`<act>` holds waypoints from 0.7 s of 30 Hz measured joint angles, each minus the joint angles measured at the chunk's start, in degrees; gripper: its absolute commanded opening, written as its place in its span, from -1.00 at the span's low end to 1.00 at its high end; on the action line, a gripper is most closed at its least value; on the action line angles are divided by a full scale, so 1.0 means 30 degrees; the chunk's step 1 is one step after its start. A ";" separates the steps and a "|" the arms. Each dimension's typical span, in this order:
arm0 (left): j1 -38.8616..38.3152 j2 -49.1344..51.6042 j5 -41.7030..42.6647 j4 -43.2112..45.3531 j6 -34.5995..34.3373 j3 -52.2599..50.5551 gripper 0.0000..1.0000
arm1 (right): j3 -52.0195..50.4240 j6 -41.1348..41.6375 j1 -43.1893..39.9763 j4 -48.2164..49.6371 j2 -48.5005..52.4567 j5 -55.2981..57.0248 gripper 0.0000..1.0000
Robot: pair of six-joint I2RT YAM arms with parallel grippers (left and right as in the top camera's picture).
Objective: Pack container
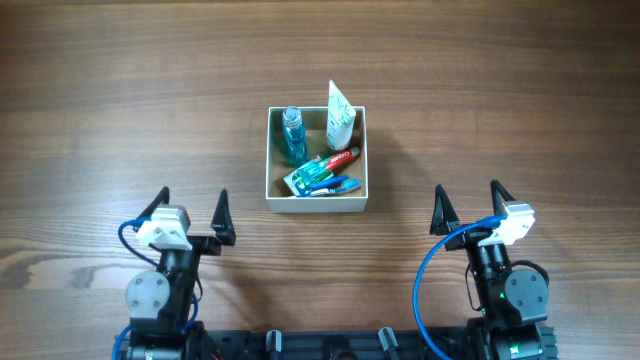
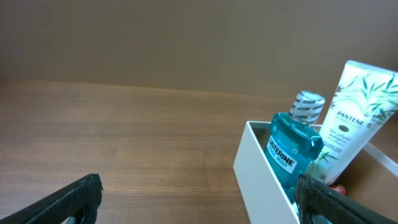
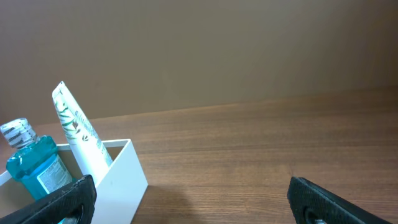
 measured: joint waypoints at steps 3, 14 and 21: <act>0.0000 -0.0168 -0.0066 0.0146 0.0000 -0.0714 0.99 | 0.0000 0.0000 0.0000 0.0000 0.0000 -0.0007 0.99; 0.0000 -0.0189 -0.0066 0.0182 0.0000 -0.0714 0.99 | 0.0000 0.0000 0.0000 0.0000 0.0000 0.0000 0.99; 0.0000 -0.0189 -0.0066 0.0182 0.0000 -0.0714 1.00 | 0.0000 0.0000 0.0000 0.0000 0.0000 0.0000 0.99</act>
